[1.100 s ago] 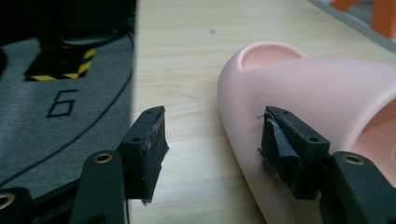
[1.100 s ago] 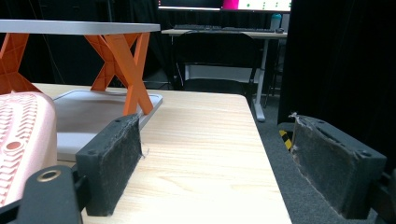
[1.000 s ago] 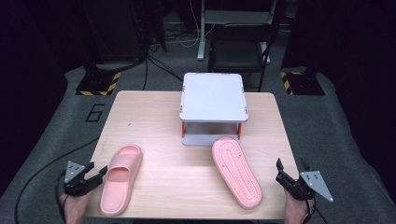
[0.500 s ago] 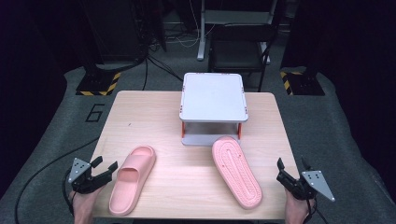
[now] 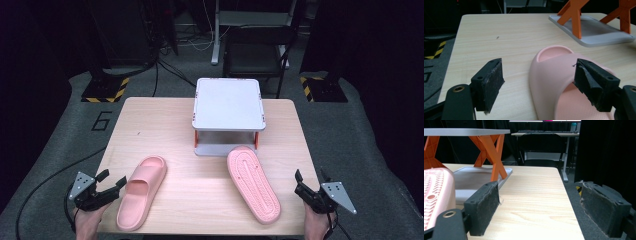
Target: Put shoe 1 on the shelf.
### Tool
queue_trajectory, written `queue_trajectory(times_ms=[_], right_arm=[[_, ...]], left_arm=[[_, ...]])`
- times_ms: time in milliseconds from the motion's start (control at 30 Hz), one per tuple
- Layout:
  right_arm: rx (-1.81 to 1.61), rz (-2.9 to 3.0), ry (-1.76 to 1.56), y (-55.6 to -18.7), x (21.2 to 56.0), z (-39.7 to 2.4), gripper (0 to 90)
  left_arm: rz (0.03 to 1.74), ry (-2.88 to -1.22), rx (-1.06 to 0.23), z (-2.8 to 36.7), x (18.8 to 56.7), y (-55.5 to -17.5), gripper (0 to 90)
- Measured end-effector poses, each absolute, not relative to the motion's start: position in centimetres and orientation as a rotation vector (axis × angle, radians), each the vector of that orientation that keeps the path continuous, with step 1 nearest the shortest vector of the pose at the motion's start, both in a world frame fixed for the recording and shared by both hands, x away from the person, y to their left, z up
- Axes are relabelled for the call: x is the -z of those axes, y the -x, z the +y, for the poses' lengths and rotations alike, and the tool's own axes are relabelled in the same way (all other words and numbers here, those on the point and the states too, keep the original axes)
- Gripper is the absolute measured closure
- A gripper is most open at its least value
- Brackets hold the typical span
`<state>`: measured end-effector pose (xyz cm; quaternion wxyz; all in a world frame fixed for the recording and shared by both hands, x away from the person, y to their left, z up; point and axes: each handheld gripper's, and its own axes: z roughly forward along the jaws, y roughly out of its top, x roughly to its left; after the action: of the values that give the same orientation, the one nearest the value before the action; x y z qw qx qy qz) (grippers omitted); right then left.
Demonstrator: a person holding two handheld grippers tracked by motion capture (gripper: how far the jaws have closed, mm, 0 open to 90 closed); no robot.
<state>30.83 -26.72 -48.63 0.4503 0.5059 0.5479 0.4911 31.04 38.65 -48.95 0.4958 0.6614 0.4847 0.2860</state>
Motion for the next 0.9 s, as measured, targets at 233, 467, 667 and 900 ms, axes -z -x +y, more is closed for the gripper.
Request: queue_trajectory(times_ms=[233, 467, 667, 900], right_arm=[[-1.222, 1.363, -1.252, -31.0, 48.6, -26.6, 15.4], [-1.239, 1.372, -1.231, -31.1, 48.1, -26.5, 15.5], [-1.254, 1.364, -1.225, -31.1, 47.6, -26.2, 15.5], [-1.275, 1.374, -1.205, -31.3, 46.8, -25.9, 15.7]], left_arm=[[1.168, -1.657, -0.652, 38.3, 50.0, -30.7, 23.8], [1.136, -1.753, -0.607, 37.3, 51.2, -31.1, 33.6], [1.166, -1.788, -0.624, 36.6, 51.9, -32.4, 49.7], [1.172, -1.804, -0.668, 36.1, 52.0, -32.7, 70.9]])
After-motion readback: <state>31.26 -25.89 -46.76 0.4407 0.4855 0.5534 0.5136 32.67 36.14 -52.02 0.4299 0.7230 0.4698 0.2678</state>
